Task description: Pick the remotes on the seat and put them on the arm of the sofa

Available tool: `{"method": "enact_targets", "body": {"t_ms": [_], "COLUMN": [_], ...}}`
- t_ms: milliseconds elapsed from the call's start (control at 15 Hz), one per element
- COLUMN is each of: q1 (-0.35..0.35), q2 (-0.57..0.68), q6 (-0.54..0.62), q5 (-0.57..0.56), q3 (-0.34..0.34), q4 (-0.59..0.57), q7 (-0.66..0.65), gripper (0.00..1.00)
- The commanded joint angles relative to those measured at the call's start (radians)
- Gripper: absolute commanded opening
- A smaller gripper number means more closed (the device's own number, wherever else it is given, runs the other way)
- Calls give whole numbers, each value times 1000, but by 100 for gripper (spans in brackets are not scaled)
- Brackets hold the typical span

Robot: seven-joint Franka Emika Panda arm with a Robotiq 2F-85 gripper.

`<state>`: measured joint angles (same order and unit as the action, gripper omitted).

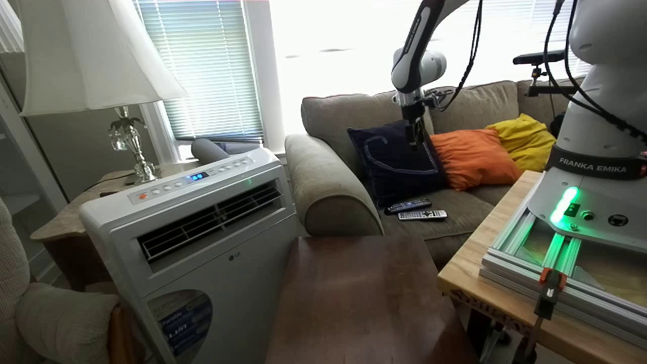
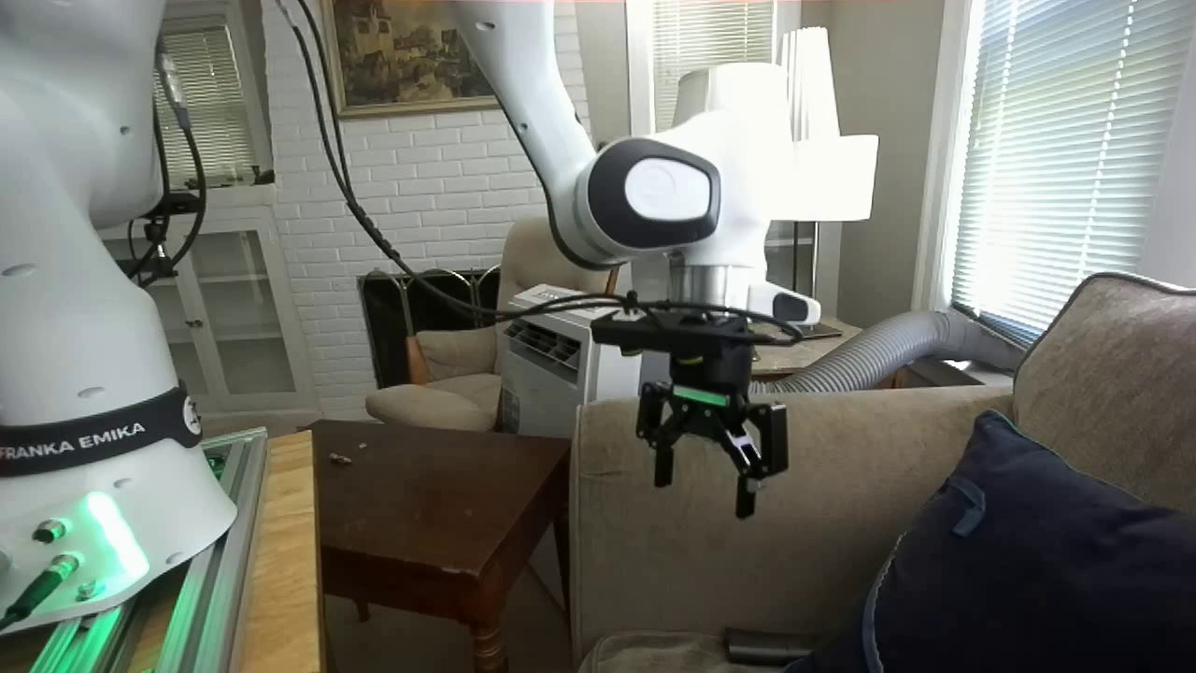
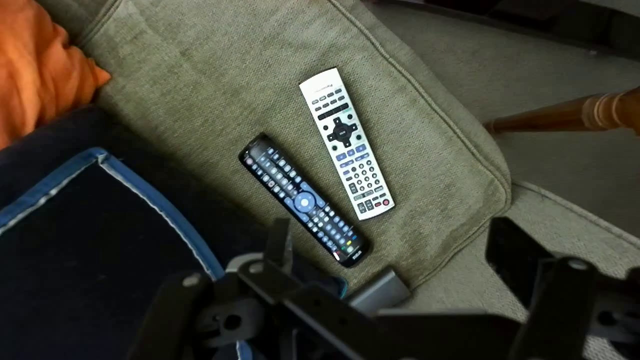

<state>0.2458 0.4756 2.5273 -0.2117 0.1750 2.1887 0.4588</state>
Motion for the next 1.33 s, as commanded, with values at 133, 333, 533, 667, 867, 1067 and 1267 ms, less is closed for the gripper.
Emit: {"method": "enact_targets", "body": {"t_ms": [133, 333, 533, 667, 867, 1067, 1267], "q1": [53, 65, 58, 60, 59, 111, 83], "q2": [234, 304, 291, 306, 283, 307, 383], "q6": [175, 254, 250, 252, 251, 164, 69], "q5": [-67, -95, -83, -83, -93, -68, -71], "q3": [-24, -26, -27, -29, -22, -82, -63], "q4": [-137, -169, -149, -165, -152, -198, -274], "q7": [81, 91, 59, 59, 68, 140, 130], "gripper": [100, 100, 100, 100, 100, 100, 100]}}
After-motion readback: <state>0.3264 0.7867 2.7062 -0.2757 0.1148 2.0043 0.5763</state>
